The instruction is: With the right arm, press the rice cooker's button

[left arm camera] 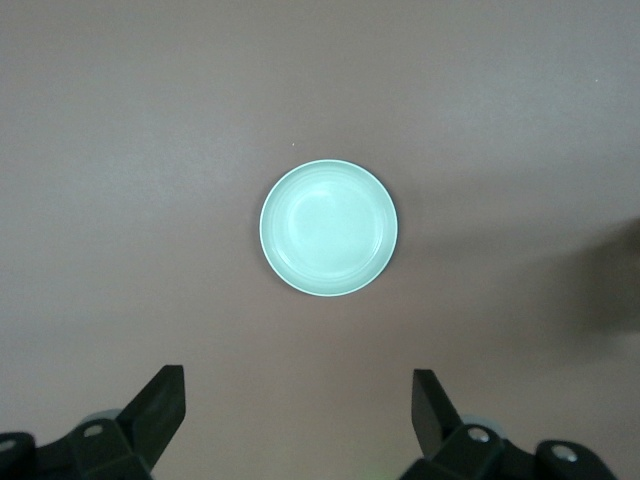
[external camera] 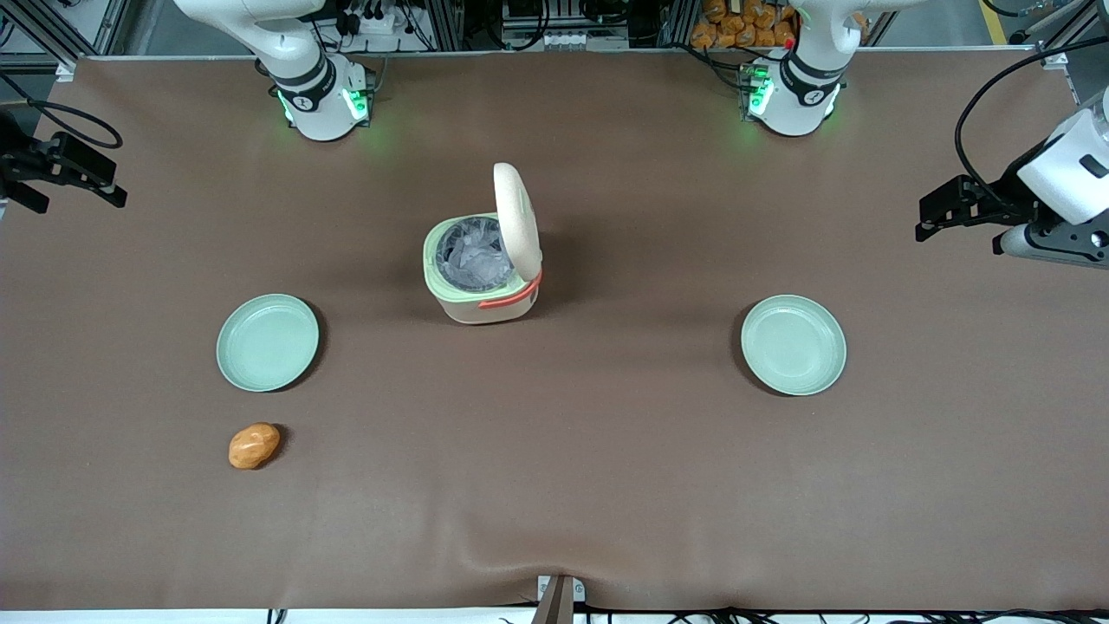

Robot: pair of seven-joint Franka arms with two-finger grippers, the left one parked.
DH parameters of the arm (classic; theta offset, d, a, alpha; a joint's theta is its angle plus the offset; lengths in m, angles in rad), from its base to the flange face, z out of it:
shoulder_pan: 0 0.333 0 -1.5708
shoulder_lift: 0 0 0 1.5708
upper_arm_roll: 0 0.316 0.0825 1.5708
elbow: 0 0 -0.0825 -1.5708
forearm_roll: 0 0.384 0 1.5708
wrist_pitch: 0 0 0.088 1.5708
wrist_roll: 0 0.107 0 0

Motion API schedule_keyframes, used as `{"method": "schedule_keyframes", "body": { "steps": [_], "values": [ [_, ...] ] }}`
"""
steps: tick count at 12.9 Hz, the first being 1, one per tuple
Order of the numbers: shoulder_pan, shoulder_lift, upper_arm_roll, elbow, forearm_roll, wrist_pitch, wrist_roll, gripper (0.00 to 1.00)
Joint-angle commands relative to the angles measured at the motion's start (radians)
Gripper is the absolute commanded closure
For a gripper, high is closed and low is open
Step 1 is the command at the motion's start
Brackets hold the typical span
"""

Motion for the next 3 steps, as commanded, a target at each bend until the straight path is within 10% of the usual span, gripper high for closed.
{"method": "schedule_keyframes", "body": {
  "steps": [1, 3],
  "values": [
    [-0.010, -0.017, 0.010, -0.008, -0.004, 0.012, -0.007, 0.00],
    [-0.010, -0.012, 0.010, -0.002, -0.003, 0.010, -0.006, 0.00]
  ]
}}
